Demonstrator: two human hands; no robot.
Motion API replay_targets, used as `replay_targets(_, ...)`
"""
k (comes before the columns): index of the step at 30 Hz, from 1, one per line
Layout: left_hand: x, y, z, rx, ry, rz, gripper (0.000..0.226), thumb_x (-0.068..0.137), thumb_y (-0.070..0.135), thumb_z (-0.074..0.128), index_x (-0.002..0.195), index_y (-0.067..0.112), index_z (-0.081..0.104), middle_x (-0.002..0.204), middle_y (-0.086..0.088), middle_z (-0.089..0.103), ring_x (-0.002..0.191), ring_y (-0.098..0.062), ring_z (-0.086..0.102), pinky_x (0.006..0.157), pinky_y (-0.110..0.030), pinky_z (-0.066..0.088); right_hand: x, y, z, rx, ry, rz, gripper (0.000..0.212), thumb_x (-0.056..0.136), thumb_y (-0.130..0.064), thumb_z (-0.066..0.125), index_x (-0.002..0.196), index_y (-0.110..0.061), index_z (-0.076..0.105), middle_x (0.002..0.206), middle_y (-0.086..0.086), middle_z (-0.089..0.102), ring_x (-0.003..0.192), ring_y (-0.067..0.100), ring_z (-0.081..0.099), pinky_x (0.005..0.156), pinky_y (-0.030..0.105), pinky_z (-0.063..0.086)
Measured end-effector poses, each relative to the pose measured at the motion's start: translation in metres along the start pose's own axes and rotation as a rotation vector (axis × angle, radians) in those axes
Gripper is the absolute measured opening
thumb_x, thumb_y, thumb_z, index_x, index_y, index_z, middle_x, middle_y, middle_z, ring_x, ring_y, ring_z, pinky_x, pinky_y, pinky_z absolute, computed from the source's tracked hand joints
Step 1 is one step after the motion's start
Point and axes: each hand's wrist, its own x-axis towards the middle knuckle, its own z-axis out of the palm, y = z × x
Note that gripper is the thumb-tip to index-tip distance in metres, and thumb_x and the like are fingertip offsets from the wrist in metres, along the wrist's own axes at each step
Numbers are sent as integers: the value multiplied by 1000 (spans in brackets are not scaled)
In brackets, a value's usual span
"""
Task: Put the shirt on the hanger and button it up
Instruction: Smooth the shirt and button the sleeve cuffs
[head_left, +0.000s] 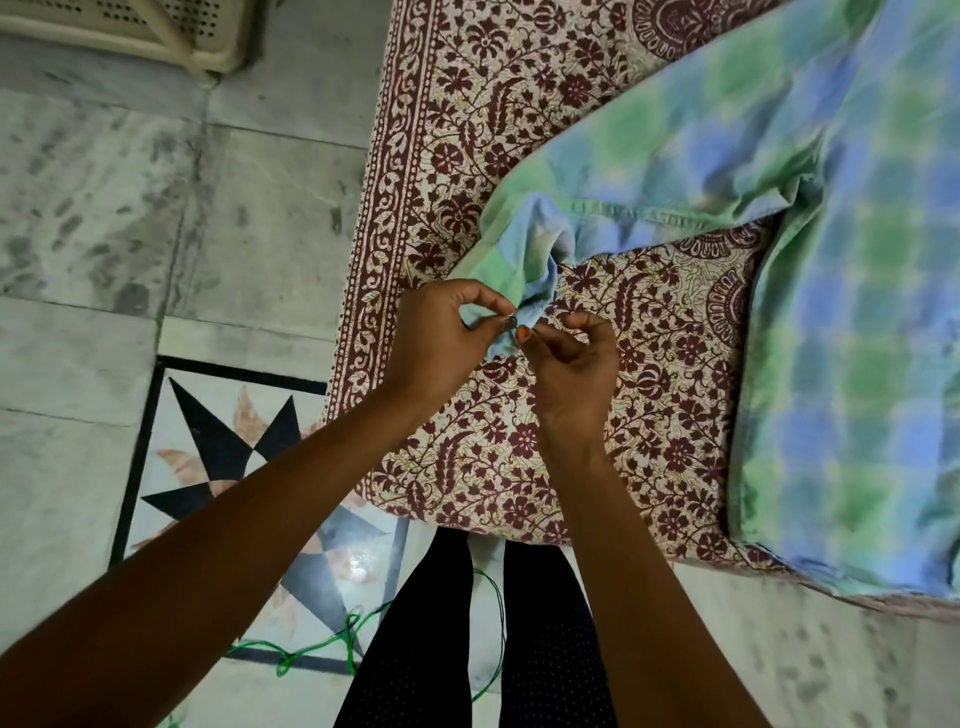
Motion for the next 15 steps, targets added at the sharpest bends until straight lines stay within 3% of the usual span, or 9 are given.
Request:
replay_targets(7,6,-3,-3,-20,-32,-28,6,75,9,74,80,11,72,68,10,61,50,17,51,48,2,31,3,-5,-7,18,-82,67,36,80,12,59,91,-18,43,63,-4,71,60,6,66,54,19,52)
replay_targets(12,5,0,1,-91,-46,-70,7,79,5,69,86,5,71,68,7,60,39,10,46,39,-2,26,10,-8,-8,-30,-70,53,37,78,12,62,87,-17,41,61,-1,71,61,8,68,53,19,52)
replay_targets(15,4,-3,1,-99,-53,-122,11,83,5,64,91,7,71,60,14,58,30,1,39,35,-5,22,13,-10,-5,-132,-84,13,42,74,12,67,85,-17,38,58,-2,70,58,6,67,53,17,51)
